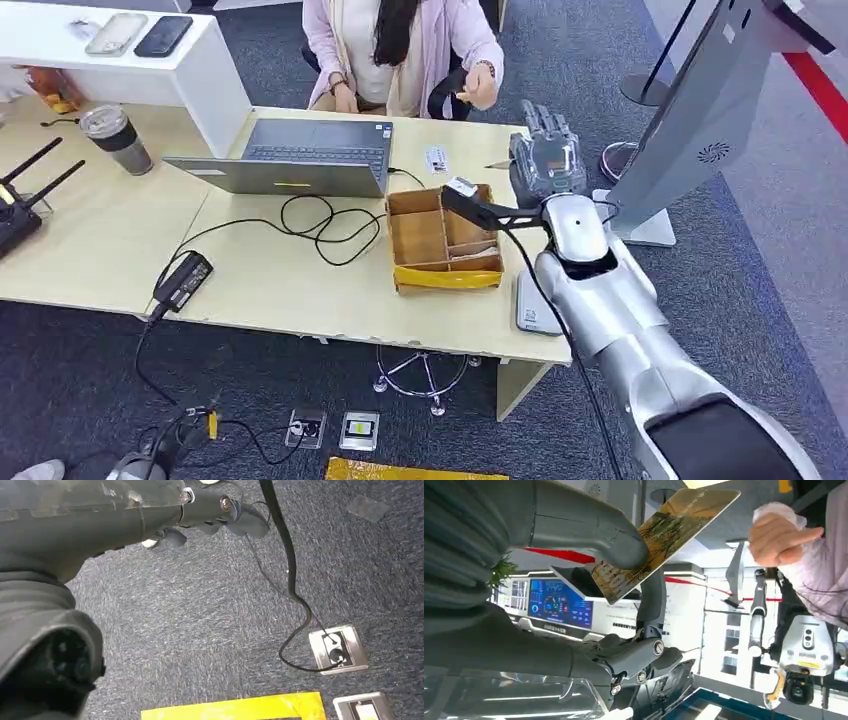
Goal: Pass the card to the sensor for recognition and then transmit it.
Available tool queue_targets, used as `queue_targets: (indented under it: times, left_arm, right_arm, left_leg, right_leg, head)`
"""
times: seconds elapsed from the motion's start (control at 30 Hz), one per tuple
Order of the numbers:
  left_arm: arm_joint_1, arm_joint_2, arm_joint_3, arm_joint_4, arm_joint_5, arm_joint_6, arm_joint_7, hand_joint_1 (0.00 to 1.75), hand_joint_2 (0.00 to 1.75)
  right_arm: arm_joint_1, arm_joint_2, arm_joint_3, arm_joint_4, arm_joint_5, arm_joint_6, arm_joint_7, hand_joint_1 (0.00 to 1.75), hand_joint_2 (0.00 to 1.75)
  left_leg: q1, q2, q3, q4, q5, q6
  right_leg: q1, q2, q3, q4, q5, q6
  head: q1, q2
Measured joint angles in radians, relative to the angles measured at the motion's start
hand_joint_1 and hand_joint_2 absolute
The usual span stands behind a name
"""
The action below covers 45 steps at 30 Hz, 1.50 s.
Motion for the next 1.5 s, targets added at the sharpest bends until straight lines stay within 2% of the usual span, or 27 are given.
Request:
queue_targets:
  times: [0.77,0.8,1.3,1.4,1.5]
  left_arm:
    - [-0.001,-0.003,0.008,-0.012,-0.019,0.001,0.004,0.00,0.00]
    - [-0.001,-0.005,0.008,-0.012,-0.019,0.001,0.004,0.00,0.00]
    - [-0.001,-0.008,0.034,-0.012,-0.009,0.007,0.006,0.00,0.00]
    - [0.001,-0.008,0.050,-0.012,0.000,0.006,0.006,0.00,0.00]
    - [0.006,-0.008,0.060,-0.011,0.013,0.002,-0.001,0.00,0.00]
  right_arm:
    - [-0.017,-0.003,-0.039,0.035,0.004,-0.003,-0.011,1.75,1.75]
    - [-0.017,-0.003,-0.039,0.036,0.005,-0.003,-0.012,0.00,0.00]
    - [-0.024,0.001,-0.045,0.062,0.007,-0.001,-0.056,0.00,0.00]
    - [-0.024,-0.024,-0.069,0.075,-0.048,-0.010,-0.085,0.00,0.00]
    - [-0.020,-0.072,-0.099,0.090,-0.097,-0.040,-0.101,0.00,0.00]
  left_leg:
    - [0.000,0.000,0.000,0.000,0.000,0.000]
    - [0.000,0.000,0.000,0.000,0.000,0.000]
    - [0.000,0.000,0.000,0.000,0.000,0.000]
    - [0.000,0.000,0.000,0.001,0.000,0.000]
    - [0.000,0.000,0.000,0.001,0.000,0.000]
  right_leg:
    - [0.000,0.000,0.000,0.000,0.000,0.000]
    - [0.000,0.000,0.000,0.000,0.000,0.000]
    - [0.000,0.000,0.000,0.000,0.000,0.000]
    - [0.000,-0.001,0.000,0.000,0.000,0.000]
    - [0.000,-0.001,0.000,-0.001,0.000,0.000]
  head:
    - [0.000,0.000]
    - [0.000,0.000]
    - [0.000,0.000]
    - [0.000,0.000]
    - [0.000,0.000]
